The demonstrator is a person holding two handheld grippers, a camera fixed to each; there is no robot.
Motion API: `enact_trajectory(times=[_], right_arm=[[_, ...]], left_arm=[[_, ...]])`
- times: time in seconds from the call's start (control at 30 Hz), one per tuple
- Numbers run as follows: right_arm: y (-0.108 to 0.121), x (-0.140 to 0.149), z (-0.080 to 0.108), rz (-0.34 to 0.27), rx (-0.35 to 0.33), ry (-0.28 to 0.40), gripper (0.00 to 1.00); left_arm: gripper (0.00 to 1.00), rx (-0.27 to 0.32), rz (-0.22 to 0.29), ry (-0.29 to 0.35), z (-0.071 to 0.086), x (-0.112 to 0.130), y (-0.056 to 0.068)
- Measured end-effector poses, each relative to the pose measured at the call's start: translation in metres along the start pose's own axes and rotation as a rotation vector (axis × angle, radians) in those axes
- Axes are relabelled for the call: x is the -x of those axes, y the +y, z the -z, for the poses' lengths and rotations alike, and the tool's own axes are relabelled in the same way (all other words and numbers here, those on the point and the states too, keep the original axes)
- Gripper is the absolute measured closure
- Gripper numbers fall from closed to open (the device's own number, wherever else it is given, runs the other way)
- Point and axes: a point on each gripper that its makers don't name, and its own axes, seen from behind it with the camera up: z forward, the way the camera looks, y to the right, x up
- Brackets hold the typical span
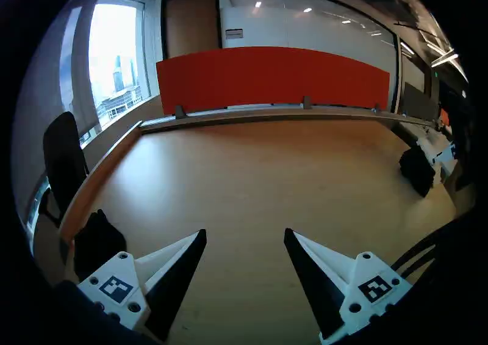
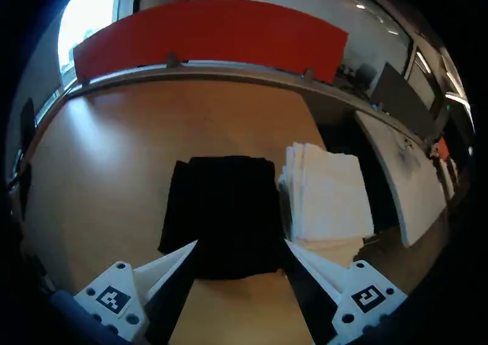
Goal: Fold towel
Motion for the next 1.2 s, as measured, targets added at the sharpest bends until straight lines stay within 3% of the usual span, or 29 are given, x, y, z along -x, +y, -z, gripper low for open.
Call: enact_trajectory(times=[0.3, 0.7, 1.2], right_arm=[[-0.007, -0.037, 0.014, -0.074, 0.038, 0.178, 0.1], [-0.02, -0.062, 0.027, -0.107, 0.044, 0.311, 0.1], [-0.032, -0.117, 0.067, -0.128, 0.064, 0.569, 0.1]], left_arm=[[0.06, -0.002, 0.007, 0.004, 0.0, -0.005, -0.002], [0.06, 0.003, 0.006, 0.011, -0.001, -0.007, 0.0], [0.06, -0.018, 0.018, 0.052, -0.005, -0.025, -0.009]])
